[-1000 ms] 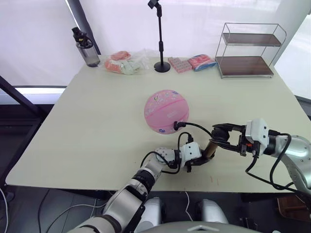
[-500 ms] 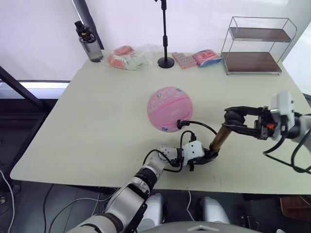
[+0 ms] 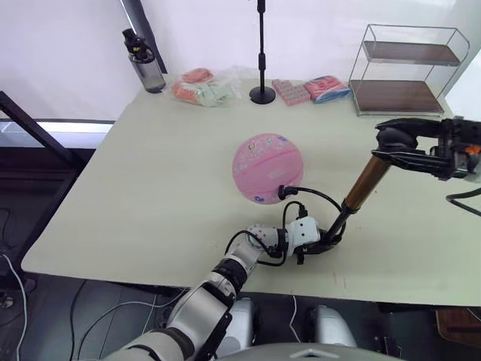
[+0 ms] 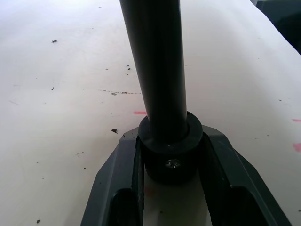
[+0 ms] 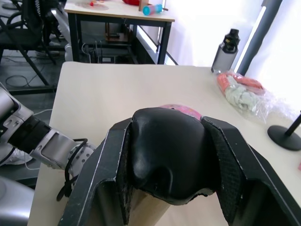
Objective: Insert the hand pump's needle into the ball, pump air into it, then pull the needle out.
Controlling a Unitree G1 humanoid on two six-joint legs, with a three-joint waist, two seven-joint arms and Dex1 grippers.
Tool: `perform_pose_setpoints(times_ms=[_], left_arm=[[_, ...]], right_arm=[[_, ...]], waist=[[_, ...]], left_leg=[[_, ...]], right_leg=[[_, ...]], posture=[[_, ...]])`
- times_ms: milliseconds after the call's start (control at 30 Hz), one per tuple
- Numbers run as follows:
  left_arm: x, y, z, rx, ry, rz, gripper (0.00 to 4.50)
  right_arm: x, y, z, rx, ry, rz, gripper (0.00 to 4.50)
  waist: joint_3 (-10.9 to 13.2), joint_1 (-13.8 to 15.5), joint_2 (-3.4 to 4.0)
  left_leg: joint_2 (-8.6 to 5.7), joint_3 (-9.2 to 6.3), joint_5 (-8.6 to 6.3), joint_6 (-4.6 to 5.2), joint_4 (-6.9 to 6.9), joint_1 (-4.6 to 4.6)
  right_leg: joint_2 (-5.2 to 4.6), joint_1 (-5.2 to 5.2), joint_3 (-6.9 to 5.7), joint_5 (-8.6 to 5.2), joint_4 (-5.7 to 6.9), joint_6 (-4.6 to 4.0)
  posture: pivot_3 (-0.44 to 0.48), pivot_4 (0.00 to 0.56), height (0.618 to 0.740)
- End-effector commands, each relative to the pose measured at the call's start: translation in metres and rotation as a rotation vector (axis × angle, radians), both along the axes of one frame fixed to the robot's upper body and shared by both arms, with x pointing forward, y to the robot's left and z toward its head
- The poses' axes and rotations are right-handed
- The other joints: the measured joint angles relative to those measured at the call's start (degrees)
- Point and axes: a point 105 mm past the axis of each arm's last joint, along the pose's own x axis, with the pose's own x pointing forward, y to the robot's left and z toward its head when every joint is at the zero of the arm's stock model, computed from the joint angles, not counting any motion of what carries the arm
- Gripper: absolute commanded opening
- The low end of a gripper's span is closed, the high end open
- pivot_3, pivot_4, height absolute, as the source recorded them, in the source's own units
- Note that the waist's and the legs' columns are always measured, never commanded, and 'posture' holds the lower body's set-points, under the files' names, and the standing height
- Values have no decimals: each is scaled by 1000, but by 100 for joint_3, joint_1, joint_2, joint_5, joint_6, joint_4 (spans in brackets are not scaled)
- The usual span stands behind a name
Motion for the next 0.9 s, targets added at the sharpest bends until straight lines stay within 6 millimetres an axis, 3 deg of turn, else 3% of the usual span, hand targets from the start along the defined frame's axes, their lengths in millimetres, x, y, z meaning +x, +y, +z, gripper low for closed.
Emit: perform_pose_setpoints(times_ms=[33, 167, 533, 900], left_arm=[[-31, 13, -50, 171, 130, -45, 1124], [-32, 13, -51, 170, 140, -44, 1124], [-34, 18, -55, 171, 149, -28, 1124], [-35, 19, -56, 174, 143, -28, 1124]], right_arm=[[-3, -12, 23, 0, -145, -76, 1714], [3, -9, -4, -36, -99, -85, 1714], [6, -1, -110, -102, 85, -86, 1714], [2, 6, -183, -112, 248, -91, 1714]], waist=[[0, 1, 0], [-2, 6, -3], [-112, -30, -59], [-132, -26, -42]], left_leg=[[-3, 0, 0, 0, 0, 0], [-6, -7, 0, 0, 2, 2], [-2, -22, 0, 0, 3, 28], [-2, -24, 0, 0, 0, 28]], right_leg=[[-3, 0, 0, 0, 0, 0], [-5, 9, -10, 0, -3, 0], [13, 29, -18, -1, 4, 1], [41, 29, -21, -2, 4, -1]], posture=[[0, 150, 736], [0, 150, 736], [0, 150, 736], [0, 150, 736]])
